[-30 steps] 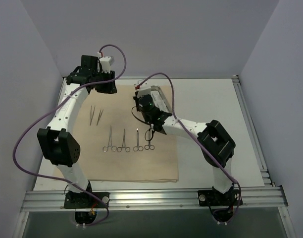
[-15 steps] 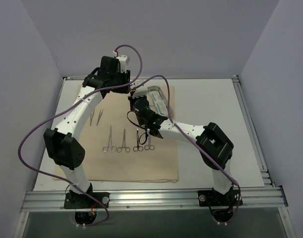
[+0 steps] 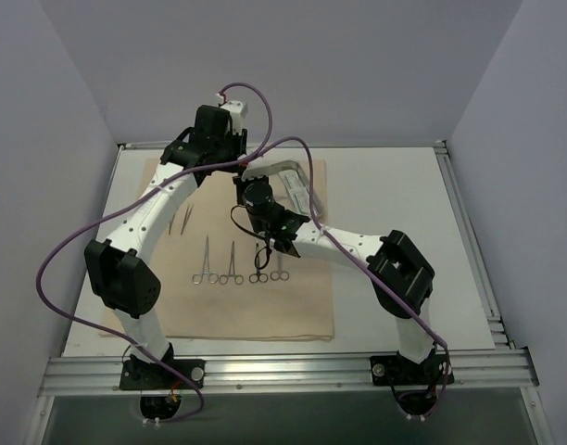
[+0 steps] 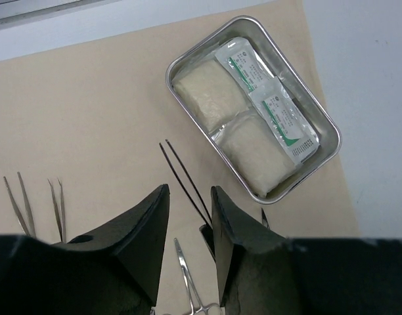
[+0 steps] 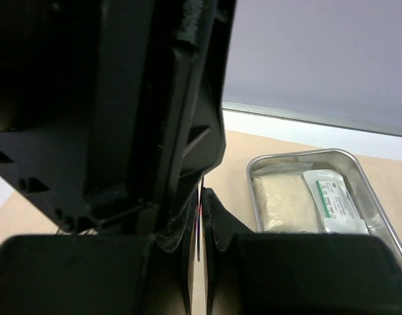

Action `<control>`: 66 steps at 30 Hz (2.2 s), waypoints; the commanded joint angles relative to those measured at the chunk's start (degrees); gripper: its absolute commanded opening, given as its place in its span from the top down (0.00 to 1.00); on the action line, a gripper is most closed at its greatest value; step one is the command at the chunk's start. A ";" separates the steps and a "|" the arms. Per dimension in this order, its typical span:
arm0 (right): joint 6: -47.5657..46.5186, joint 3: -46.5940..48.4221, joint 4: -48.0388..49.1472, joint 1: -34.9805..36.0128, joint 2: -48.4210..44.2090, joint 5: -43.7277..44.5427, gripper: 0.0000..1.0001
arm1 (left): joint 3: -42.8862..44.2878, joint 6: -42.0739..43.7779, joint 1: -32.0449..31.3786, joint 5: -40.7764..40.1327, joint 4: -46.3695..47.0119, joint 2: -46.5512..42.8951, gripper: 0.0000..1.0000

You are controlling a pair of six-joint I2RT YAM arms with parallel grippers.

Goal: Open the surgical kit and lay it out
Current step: Place the medical item in the surgical kit.

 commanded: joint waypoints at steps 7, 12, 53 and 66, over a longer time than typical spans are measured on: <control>2.11 4.16 0.31 0.53 1.24 0.13 1.00 | 1.17 -0.15 -0.78 -0.59 2.22 -0.30 0.61; 2.11 3.81 0.48 0.53 0.45 0.39 1.00 | -0.68 0.12 -0.86 -1.65 3.27 0.58 0.65; 0.70 1.08 -9.97 -3.94 -5.35 -27.45 0.62 | -14.30 7.41 15.65 5.11 6.61 11.29 0.98; 0.79 -1.64 -10.50 -7.02 -7.55 -31.51 0.63 | -12.90 7.94 18.38 5.91 7.84 19.12 0.98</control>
